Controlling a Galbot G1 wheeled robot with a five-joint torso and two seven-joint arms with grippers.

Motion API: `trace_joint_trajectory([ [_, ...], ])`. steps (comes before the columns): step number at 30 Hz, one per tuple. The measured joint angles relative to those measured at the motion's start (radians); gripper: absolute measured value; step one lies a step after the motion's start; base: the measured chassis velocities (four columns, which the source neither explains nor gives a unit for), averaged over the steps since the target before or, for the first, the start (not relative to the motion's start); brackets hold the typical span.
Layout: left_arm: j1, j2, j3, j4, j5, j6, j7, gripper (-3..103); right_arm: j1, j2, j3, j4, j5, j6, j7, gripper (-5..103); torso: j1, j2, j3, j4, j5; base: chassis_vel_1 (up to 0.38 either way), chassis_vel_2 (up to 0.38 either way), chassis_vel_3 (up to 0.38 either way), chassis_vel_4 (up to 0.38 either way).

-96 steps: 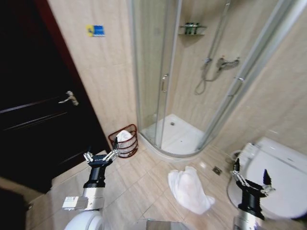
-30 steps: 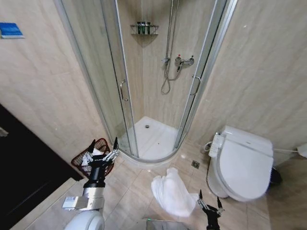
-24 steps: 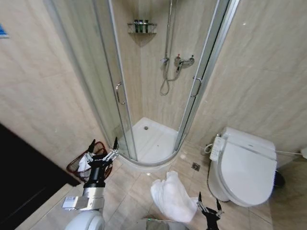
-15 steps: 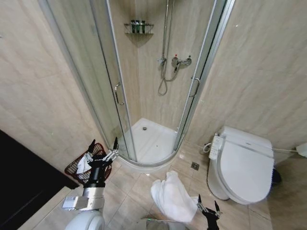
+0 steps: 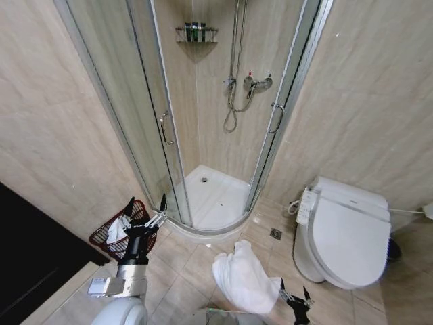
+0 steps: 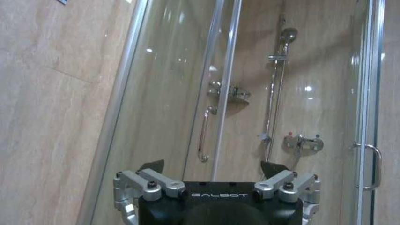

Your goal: Discard the used towel into the hamper.

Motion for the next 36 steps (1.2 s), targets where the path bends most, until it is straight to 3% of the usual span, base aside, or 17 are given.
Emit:
trace_joint_trajectory([
  [4,0.0,0.0,0.0,0.0,0.0,0.0,0.0,100,0.03,-0.002,-0.011,-0.041,0.03,-0.014,-0.039,100,-0.01,-0.023,-0.012,0.0,-0.0001,0.0,0.0,0.0,0.0],
  [26,0.0,0.0,0.0,0.0,0.0,0.0,0.0,100,0.282,-0.023,-0.042,-0.434,-0.038,0.012,-0.219,100,-0.067,-0.146,-0.079,0.0,-0.0001,0.0,0.0,0.0,0.0],
  [36,0.0,0.0,0.0,0.0,0.0,0.0,0.0,100,0.375,-0.022,-0.03,-0.553,-0.135,0.028,-0.209,100,-0.087,-0.192,-0.105,0.0,-0.0001,0.0,0.0,0.0,0.0],
])
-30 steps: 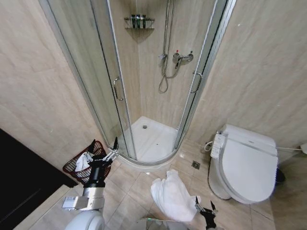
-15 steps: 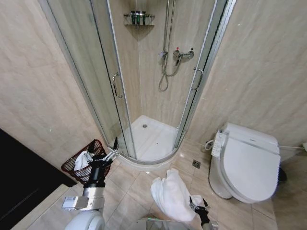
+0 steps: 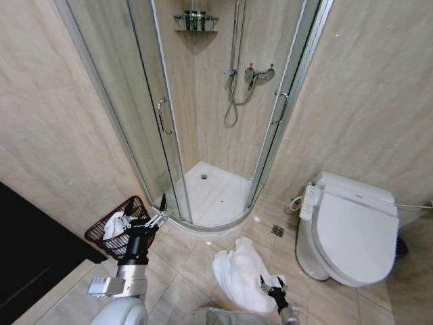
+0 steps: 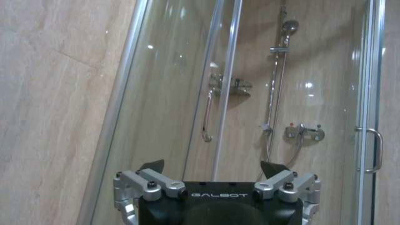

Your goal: Discard the used towel into the hamper.

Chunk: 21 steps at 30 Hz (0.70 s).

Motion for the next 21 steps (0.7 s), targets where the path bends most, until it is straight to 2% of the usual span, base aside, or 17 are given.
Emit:
trace_joint_trajectory([
  [4,0.0,0.0,0.0,0.0,0.0,0.0,0.0,100,0.032,0.011,0.008,-0.042,-0.119,0.01,0.058,100,-0.013,-0.029,-0.016,0.0,0.0,0.0,0.0,0.0,0.0],
  [14,0.0,0.0,0.0,0.0,0.0,0.0,0.0,100,0.041,0.025,0.008,-0.065,-0.189,-0.002,0.06,100,-0.033,-0.074,-0.042,0.0,0.0,0.0,0.0,0.0,0.0],
  [17,0.0,0.0,0.0,0.0,0.0,0.0,0.0,100,0.048,0.027,0.008,-0.08,-0.261,-0.01,0.06,100,-0.042,-0.093,-0.051,0.0,-0.0001,0.0,0.0,0.0,0.0],
  [21,0.0,0.0,0.0,0.0,0.0,0.0,0.0,100,0.059,0.026,0.011,-0.099,-0.302,-0.011,0.06,100,-0.048,-0.108,-0.059,0.0,0.0,0.0,0.0,0.0,0.0],
])
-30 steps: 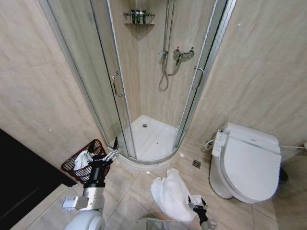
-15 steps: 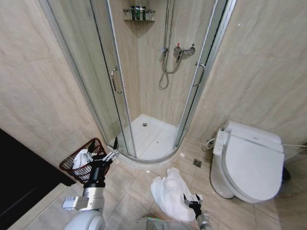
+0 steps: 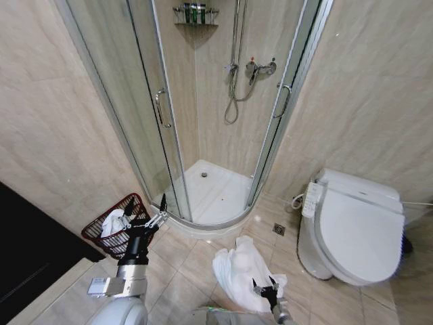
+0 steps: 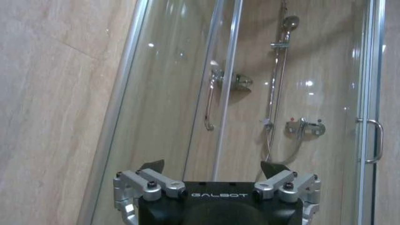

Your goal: Discard the used towel into the hamper.

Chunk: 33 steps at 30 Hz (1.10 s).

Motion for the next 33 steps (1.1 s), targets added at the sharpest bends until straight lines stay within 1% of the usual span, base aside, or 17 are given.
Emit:
trace_joint_trajectory([
  [9,0.0,0.0,0.0,0.0,0.0,0.0,0.0,100,0.007,-0.008,0.0,-0.014,-0.033,-0.011,-0.002,100,-0.018,-0.041,-0.023,0.0,-0.0001,0.0,0.0,0.0,0.0],
  [10,0.0,0.0,0.0,0.0,0.0,0.0,0.0,100,0.007,-0.009,0.0,-0.018,-0.042,-0.015,0.015,100,-0.02,-0.047,-0.027,0.0,0.0,0.0,0.0,0.0,0.0],
  [11,0.0,0.0,0.0,0.0,0.0,0.0,0.0,100,0.007,-0.008,0.0,-0.022,-0.076,-0.026,0.078,100,-0.024,-0.054,-0.03,0.0,0.0003,0.0,0.0,0.0,0.0],
  [12,0.0,0.0,0.0,0.0,0.0,0.0,0.0,100,0.007,-0.008,0.0,-0.022,-0.085,-0.031,0.101,100,-0.026,-0.058,-0.032,-0.0001,0.0001,0.0,0.0,0.0,0.0],
  [13,0.0,0.0,0.0,0.0,0.0,0.0,0.0,100,0.007,-0.008,0.0,-0.022,-0.085,-0.031,0.101,100,-0.026,-0.058,-0.032,-0.0001,0.0001,0.0,0.0,0.0,0.0],
  [15,0.0,0.0,0.0,0.0,0.0,0.0,0.0,100,0.01,-0.007,0.004,-0.02,-0.084,-0.043,0.133,100,-0.032,-0.071,-0.04,-0.0001,0.0,0.0,0.0,0.0,0.0],
  [16,0.0,0.0,0.0,0.0,0.0,0.0,0.0,100,0.014,-0.006,0.009,-0.017,-0.055,-0.045,0.123,100,-0.034,-0.078,-0.044,0.0,0.0,0.0,0.0,0.0,0.0],
  [17,0.0,0.0,0.0,0.0,0.0,0.0,0.0,100,0.014,-0.006,0.009,-0.017,-0.055,-0.045,0.123,100,-0.034,-0.078,-0.044,0.0,0.0,0.0,0.0,0.0,0.0],
  [19,0.0,0.0,0.0,0.0,0.0,0.0,0.0,100,0.021,-0.005,0.013,-0.014,-0.004,-0.056,0.108,100,-0.039,-0.09,-0.051,0.0,-0.0001,0.0,0.0,0.0,0.0],
  [21,0.0,0.0,0.0,0.0,0.0,0.0,0.0,100,0.031,-0.007,0.013,-0.019,0.04,-0.075,0.078,100,-0.044,-0.101,-0.057,0.0,0.0002,0.0,0.0,0.0,0.0],
  [23,0.0,0.0,0.0,0.0,0.0,0.0,0.0,100,0.035,-0.009,0.013,-0.025,0.046,-0.081,0.064,100,-0.046,-0.105,-0.06,0.0,0.0001,0.0,0.0,0.0,0.0],
  [26,0.0,0.0,0.0,0.0,0.0,0.0,0.0,100,0.048,-0.031,0.014,-0.048,0.047,-0.109,-0.008,100,-0.053,-0.123,-0.069,0.0,0.0001,0.0,0.0,0.0,0.0],
  [27,0.0,0.0,0.0,0.0,0.0,0.0,0.0,100,0.05,-0.037,0.014,-0.049,0.052,-0.124,-0.02,100,-0.056,-0.128,-0.072,0.0,-0.0002,0.0,0.0,0.0,0.0],
  [28,0.0,0.0,0.0,0.0,0.0,0.0,0.0,100,0.05,-0.037,0.014,-0.049,0.052,-0.124,-0.02,100,-0.056,-0.128,-0.072,0.0,-0.0002,0.0,0.0,0.0,0.0],
  [31,0.0,0.0,0.0,0.0,0.0,0.0,0.0,100,0.059,-0.057,0.016,-0.048,0.073,-0.194,-0.075,100,-0.064,-0.146,-0.082,0.0,0.0002,0.0,0.0,0.0,0.0],
  [33,0.0,0.0,0.0,0.0,0.0,0.0,0.0,100,0.066,-0.063,0.018,-0.054,0.072,-0.203,-0.087,100,-0.066,-0.151,-0.086,0.0,0.0001,0.0,0.0,0.0,0.0],
])
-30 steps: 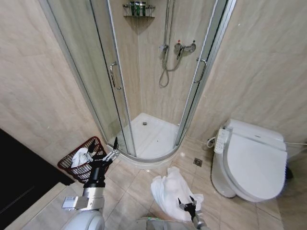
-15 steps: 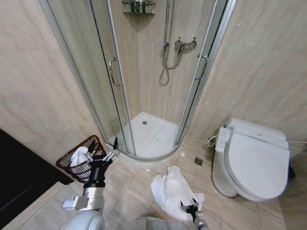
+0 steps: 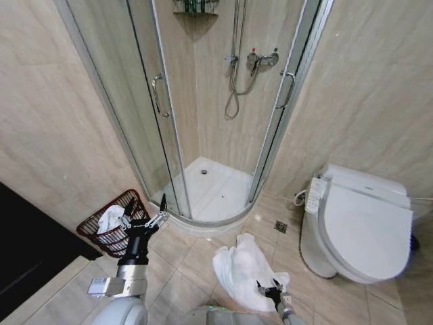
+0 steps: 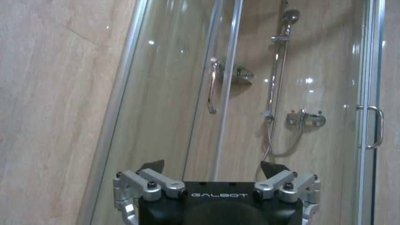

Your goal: Discard the used towel into the hamper.

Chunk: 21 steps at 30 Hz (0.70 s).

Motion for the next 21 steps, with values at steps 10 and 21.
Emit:
trace_joint_trajectory([
  [10,0.0,0.0,0.0,0.0,0.0,0.0,0.0,100,0.055,-0.02,0.003,-0.047,-0.038,-0.07,0.058,100,-0.019,-0.045,-0.026,0.0,0.0,0.0,0.0,0.0,0.0],
  [21,0.0,0.0,0.0,0.0,0.0,0.0,0.0,100,0.106,-0.015,0.004,-0.043,0.022,-0.026,-0.034,100,-0.041,-0.096,-0.055,0.0001,0.0001,0.0,0.0,0.0,0.0],
])
